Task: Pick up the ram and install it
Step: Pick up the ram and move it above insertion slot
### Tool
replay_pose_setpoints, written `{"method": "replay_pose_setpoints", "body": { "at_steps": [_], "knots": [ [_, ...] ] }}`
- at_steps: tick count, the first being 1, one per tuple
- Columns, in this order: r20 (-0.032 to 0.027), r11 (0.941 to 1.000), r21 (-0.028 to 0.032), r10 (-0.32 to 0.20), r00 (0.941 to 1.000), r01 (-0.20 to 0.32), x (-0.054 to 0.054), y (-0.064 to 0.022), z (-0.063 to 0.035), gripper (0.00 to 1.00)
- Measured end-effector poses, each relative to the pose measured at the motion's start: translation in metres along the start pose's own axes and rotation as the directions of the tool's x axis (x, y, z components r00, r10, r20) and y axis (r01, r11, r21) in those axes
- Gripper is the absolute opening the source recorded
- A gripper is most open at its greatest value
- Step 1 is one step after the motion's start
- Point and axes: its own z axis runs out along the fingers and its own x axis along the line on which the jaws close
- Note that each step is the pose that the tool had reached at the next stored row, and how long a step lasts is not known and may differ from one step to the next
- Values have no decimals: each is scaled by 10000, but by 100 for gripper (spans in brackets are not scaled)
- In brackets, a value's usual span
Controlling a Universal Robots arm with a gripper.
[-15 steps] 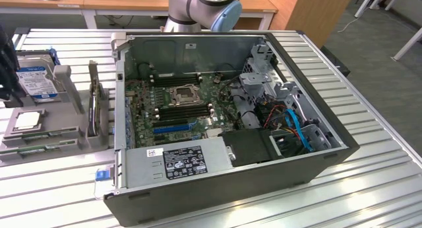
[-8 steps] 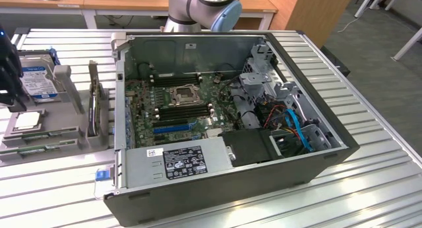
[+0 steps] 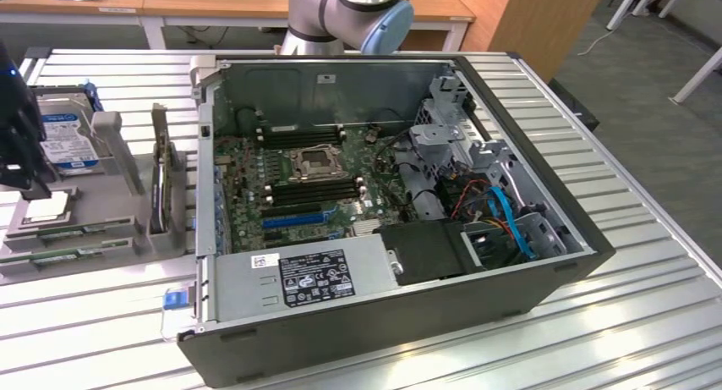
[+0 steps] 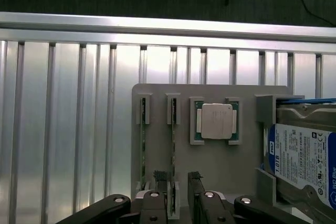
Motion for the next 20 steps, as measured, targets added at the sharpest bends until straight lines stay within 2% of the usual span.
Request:
{"method": "replay_pose_setpoints", "body": {
  "at_steps": [8,20],
  "knots": [
    [23,10000,1,0,10000,0,3,-4,110,29],
    [26,10000,2,-1,10000,1,8,-12,299,29]
  ]
}}
